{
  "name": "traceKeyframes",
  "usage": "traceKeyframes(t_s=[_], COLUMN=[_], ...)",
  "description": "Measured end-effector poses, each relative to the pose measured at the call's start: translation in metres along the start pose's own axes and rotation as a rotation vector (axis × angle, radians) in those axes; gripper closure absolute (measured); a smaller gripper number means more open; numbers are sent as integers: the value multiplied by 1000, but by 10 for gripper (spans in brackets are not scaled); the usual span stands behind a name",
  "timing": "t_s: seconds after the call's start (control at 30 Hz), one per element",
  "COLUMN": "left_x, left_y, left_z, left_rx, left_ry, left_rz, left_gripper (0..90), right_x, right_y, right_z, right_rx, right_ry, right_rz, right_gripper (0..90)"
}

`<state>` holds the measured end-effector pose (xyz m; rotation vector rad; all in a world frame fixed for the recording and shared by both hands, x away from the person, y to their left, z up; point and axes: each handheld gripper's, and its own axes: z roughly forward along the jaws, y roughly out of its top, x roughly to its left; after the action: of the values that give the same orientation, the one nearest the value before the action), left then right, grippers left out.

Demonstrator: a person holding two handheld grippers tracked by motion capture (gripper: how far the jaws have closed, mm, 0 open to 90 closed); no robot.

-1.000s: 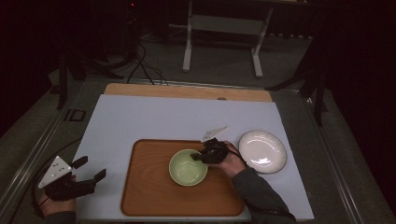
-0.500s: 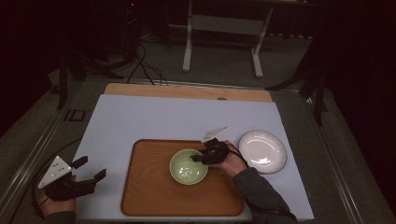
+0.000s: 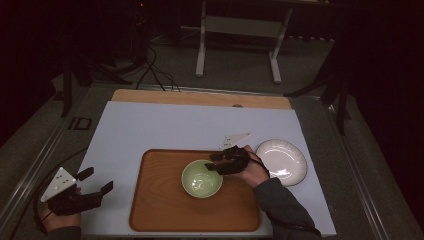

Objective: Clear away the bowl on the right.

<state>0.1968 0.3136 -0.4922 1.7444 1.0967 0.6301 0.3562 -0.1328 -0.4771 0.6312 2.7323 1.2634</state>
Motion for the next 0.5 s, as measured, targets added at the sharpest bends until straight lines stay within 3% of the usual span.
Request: traceKeyframes(t_s=[0.5], left_x=[0], left_y=[0], left_z=[0], left_rx=[0], left_ry=[3], left_rz=[-1], left_gripper=[160], right_x=[-12], right_y=[-4], right_z=[-32], right_rx=[-57], right_ry=[-60], right_rz=[20], right_gripper=[505])
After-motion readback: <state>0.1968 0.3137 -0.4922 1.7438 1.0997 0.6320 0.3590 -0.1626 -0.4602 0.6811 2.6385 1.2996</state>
